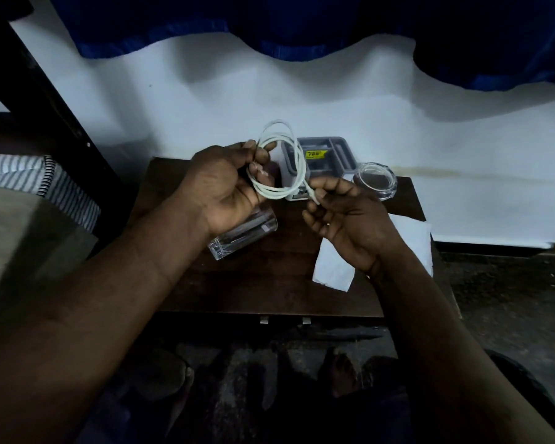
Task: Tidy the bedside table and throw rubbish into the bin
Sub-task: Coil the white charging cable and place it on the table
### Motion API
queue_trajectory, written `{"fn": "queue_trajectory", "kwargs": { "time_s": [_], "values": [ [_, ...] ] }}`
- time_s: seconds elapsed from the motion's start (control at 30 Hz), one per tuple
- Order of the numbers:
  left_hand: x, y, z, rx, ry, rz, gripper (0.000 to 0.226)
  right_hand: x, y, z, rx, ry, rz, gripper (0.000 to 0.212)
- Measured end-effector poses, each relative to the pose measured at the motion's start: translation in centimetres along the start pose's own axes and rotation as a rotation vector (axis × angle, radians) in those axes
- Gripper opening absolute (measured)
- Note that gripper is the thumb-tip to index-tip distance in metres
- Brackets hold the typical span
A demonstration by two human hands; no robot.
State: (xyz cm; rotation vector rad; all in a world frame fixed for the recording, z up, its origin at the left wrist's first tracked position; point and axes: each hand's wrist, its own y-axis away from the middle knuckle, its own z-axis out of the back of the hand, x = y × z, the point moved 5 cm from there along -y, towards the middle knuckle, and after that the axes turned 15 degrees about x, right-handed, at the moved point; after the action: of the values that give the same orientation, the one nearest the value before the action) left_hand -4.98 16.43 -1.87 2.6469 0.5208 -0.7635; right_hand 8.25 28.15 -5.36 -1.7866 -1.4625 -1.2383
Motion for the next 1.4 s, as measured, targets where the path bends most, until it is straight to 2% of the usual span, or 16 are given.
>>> {"fn": "queue_trajectory", "kwargs": {
  "time_s": [0.07, 0.17, 0.27, 0.5, 0.73, 0.83, 0.97, 1.1, 1.27, 1.4],
  "values": [
    [-0.3, -0.1, 0.3, -0.014, 0.006, -0.038, 0.026, 0.0, 0.1, 0.7, -0.053, 0.075, -0.034, 0.022],
    [-0.5, -0.1, 0.8, -0.069, 0.004, -0.102, 0.023, -0.4, 0.2, 0.5, -0.019, 0.211, -0.13, 0.021],
    [-1.1, -0.1, 1.4, -0.129, -0.039, -0.149, 0.03, -0.7, 0.4, 0.2, -0.011, 0.321, -0.182, 0.02],
    [-0.5, 0.1, 1.4, -0.162, -0.079, -0.105, 0.033, 0.0, 0.5, 0.6, -0.143, 0.535, -0.085, 0.012],
    [1.3, 0.1, 0.5, -0.059, -0.181, 0.005, 0.033, 0.1, 0.2, -1.0, -0.076, 0.681, 0.081, 0.015],
    [0.9, 0.2, 0.4, -0.024, -0.292, 0.033, 0.031, 0.2, 0.1, -0.6, -0.137, 0.69, 0.101, 0.012],
    [0.4, 0.6, 0.0, -0.02, -0.641, 0.042, 0.025, 0.6, 0.3, -0.3, -0.139, 0.771, 0.138, 0.016],
    [1.4, 0.7, -0.1, 0.025, -0.921, 0.165, 0.047, 0.5, 0.2, -0.1, -0.182, 0.787, 0.15, 0.026],
    [1.7, 0.4, 0.5, 0.025, -0.954, 0.167, 0.016, 1.1, 0.6, 0.1, -0.331, 0.804, 0.168, 0.02],
    [2.0, 0.4, 0.4, 0.027, -0.933, 0.184, 0.019, 1.5, 1.0, 0.0, -0.449, 0.822, 0.231, 0.023]
  ]
}}
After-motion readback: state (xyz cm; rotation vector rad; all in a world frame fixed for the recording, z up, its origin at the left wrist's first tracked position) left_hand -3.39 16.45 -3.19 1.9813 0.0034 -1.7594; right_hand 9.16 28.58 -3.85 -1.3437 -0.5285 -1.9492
